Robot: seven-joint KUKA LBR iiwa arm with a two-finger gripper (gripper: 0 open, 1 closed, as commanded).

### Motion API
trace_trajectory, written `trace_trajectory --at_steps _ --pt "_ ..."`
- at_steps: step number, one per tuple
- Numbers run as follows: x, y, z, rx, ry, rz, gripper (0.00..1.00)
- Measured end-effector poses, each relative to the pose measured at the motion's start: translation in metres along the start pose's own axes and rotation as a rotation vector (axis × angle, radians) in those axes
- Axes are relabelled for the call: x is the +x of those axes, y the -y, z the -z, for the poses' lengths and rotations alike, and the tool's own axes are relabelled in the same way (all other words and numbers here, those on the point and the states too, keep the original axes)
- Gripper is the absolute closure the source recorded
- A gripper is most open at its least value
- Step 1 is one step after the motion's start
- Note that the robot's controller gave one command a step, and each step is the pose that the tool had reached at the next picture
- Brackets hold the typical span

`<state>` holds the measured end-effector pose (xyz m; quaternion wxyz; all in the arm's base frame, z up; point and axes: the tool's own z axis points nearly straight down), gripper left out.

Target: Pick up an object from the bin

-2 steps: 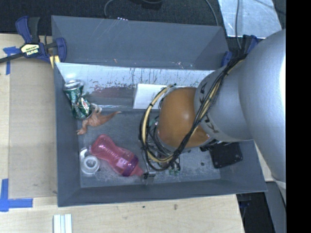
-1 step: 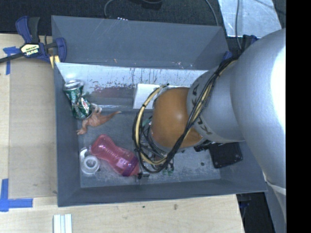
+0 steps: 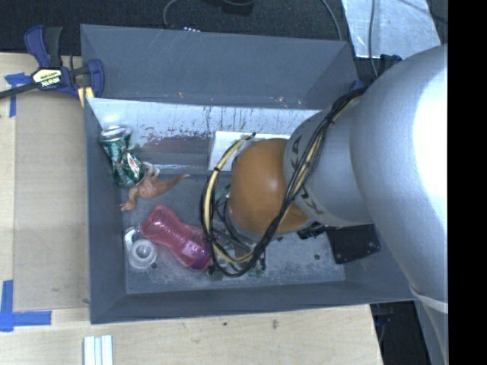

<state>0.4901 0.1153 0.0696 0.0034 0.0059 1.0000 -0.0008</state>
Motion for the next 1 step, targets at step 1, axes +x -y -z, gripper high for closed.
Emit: trace_trajectory --at_steps 1 --pt "0.0000 0.0000 0.0000 0.000 0.000 0.000 1.00"
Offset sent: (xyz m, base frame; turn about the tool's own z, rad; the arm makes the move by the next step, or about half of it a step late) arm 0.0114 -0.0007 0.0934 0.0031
